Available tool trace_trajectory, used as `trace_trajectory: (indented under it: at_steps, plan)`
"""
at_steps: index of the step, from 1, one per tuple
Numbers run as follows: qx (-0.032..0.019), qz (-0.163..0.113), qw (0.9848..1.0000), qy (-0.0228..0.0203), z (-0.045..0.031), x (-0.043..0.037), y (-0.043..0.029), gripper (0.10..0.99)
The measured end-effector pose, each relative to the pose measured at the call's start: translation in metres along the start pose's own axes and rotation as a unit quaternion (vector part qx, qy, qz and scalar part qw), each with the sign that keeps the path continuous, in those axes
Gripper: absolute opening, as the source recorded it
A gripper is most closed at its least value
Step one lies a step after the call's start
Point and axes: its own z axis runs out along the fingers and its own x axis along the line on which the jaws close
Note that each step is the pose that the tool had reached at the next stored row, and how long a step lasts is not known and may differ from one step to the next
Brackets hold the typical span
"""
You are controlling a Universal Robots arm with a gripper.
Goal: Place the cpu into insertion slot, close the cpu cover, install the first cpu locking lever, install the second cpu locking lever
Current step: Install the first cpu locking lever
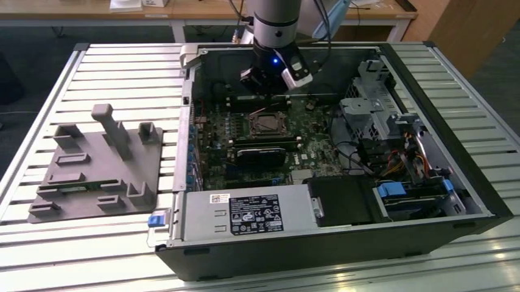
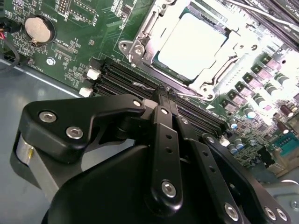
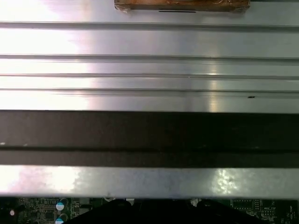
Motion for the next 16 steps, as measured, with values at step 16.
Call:
trace_trajectory:
  at_steps: [16]
  plan:
    - [0.0056,0.0,1.0,0.0,0.0108,-0.013,0.0012,0.106]
